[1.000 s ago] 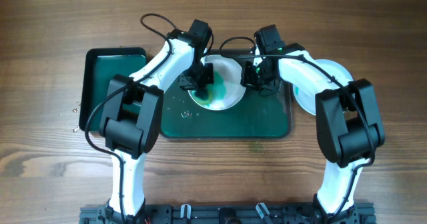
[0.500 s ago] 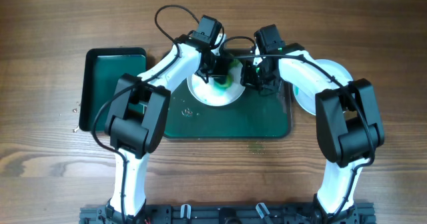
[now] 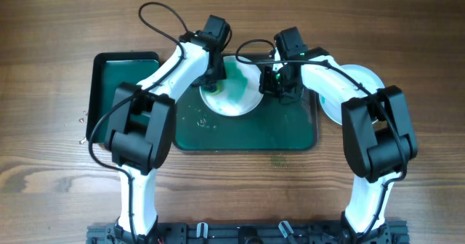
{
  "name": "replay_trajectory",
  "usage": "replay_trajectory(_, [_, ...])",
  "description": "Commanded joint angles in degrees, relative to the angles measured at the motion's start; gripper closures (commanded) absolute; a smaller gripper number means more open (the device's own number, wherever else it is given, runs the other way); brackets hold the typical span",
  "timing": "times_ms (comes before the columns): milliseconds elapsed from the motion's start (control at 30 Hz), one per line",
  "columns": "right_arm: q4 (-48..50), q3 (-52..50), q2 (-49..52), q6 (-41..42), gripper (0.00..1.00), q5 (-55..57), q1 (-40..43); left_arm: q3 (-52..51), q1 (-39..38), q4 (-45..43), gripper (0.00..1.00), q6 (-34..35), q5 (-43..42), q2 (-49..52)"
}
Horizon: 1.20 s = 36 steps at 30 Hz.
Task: Clean dirty plates on tray and stack at the side
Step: 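Scrub the centered plate with the sponge in the left gripper, then lift the scrubbed plate with right gripper and stack it on the side stack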
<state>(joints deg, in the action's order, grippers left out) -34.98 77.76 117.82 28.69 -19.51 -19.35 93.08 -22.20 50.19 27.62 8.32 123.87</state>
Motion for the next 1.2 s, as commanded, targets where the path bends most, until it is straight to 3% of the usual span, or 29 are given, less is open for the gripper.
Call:
replay_trajectory(0, [-1.0, -0.6, 1.1, -1.5, 0.95, 1.5, 0.5, -0.8, 3.4, 5.1, 0.96, 1.5, 1.2, -6.8])
replay_trajectory(133, [-1.1, -0.6, 0.9, -3.7, 0.95, 1.6, 0.6, -0.8, 6.3, 10.6, 0.96, 1.1, -11.0, -11.8])
replay_trajectory(400, [-3.4, -0.6, -4.9, -7.9, 0.96, 10.5, 0.1, -0.8, 9.2, 13.2, 0.96, 1.1, -13.4, -13.7])
replay_trajectory(900, [-13.9, -0.6, -26.0, -7.7, 0.96, 65.2, -15.5, -0.8, 9.1, 13.1, 0.96, 1.1, -12.7, -13.7])
replay_trajectory(1167, [-15.8, -0.6, -30.4, -11.4, 0.96, 85.2, -23.6, -0.8, 9.1, 13.1, 0.96, 1.1, -12.7, -13.7])
